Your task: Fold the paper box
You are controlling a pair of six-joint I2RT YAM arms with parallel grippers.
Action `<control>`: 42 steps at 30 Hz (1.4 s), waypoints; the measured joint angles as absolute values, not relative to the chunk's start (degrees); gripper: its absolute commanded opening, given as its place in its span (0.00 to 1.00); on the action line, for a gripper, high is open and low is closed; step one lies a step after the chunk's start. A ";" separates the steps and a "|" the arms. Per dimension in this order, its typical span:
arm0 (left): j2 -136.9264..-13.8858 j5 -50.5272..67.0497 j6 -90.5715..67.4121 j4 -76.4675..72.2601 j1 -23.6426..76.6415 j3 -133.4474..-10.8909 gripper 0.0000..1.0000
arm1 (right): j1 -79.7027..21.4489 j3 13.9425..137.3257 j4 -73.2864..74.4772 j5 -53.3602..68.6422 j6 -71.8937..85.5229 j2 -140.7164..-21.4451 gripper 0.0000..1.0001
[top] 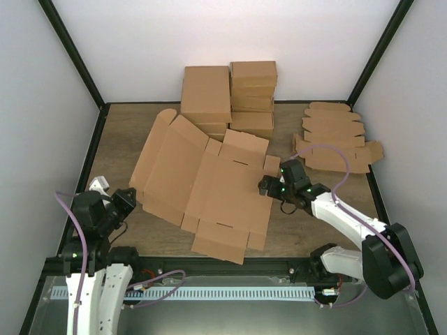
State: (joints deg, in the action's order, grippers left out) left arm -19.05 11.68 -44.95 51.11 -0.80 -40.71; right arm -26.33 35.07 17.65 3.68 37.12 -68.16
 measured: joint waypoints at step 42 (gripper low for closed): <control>-23.64 4.95 -43.31 51.42 -0.82 -36.18 0.04 | -12.34 27.22 5.56 36.47 37.95 -77.52 0.84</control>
